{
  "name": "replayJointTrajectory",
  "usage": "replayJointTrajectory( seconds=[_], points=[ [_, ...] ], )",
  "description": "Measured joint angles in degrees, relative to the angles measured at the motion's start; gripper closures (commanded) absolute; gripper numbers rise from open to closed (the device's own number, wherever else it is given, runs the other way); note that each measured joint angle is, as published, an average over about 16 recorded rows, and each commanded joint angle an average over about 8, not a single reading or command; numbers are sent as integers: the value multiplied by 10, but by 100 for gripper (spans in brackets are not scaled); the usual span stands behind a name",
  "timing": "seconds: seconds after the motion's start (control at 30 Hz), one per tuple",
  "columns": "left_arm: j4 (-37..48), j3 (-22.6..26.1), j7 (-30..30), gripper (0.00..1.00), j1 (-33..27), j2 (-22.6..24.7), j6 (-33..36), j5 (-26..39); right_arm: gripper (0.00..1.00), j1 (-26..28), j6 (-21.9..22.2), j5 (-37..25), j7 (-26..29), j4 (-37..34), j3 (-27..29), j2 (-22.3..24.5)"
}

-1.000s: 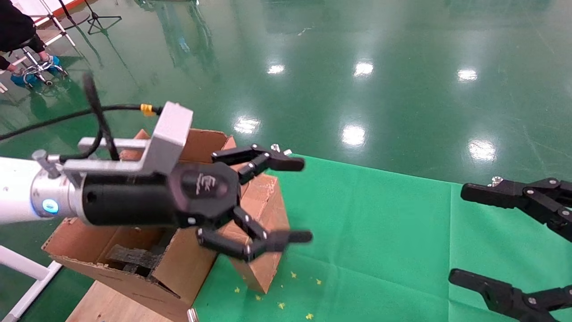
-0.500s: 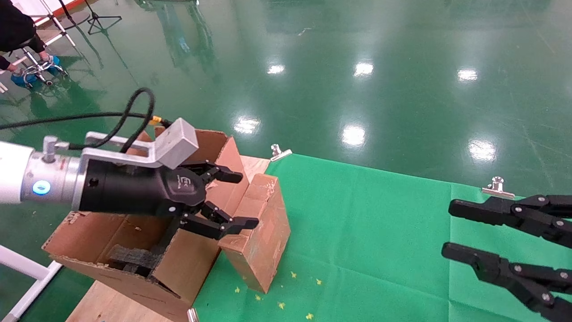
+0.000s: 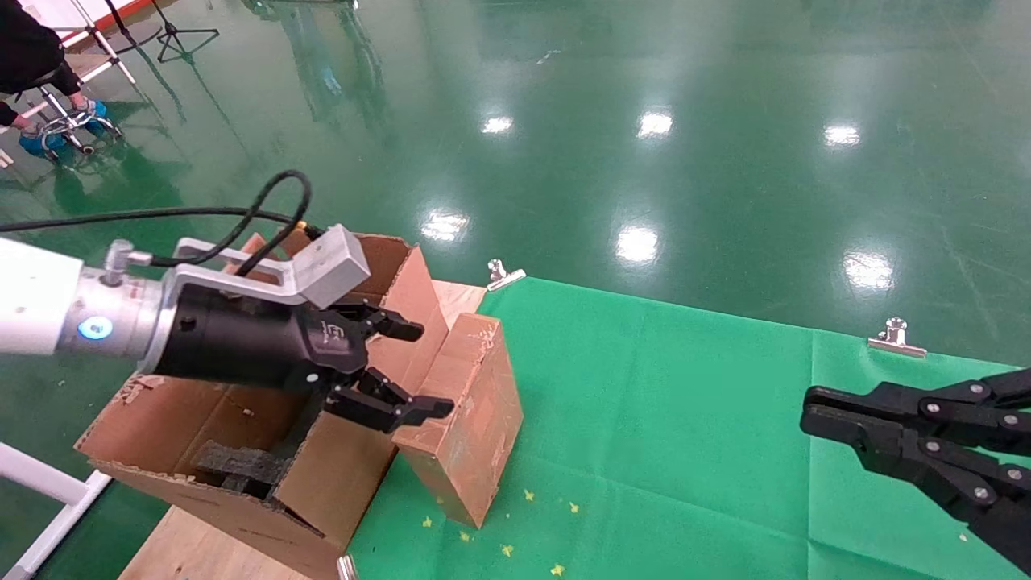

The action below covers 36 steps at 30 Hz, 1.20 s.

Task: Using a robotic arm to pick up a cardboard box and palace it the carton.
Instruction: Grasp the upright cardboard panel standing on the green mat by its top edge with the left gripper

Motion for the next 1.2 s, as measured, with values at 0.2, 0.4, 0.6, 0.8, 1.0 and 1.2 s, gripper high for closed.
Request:
replayJointTrajectory(
  seconds=[0.2,0.4,0.6,0.8,1.0,1.2],
  points=[
    [5,32,-88,0,-47,31,25,62,100,0,0,0,0,0,0,0],
    [9,78,-190,0,-97,72,49,129,100,0,0,0,0,0,0,0],
    [16,137,-273,0,-140,111,65,177,100,0,0,0,0,0,0,0],
    [23,196,-322,0,-170,139,68,196,100,0,0,0,0,0,0,0],
    [28,241,-347,0,-192,155,67,197,84,0,0,0,0,0,0,0],
    [29,270,-359,55,-207,164,66,198,9,0,0,0,0,0,0,0]
  ],
)
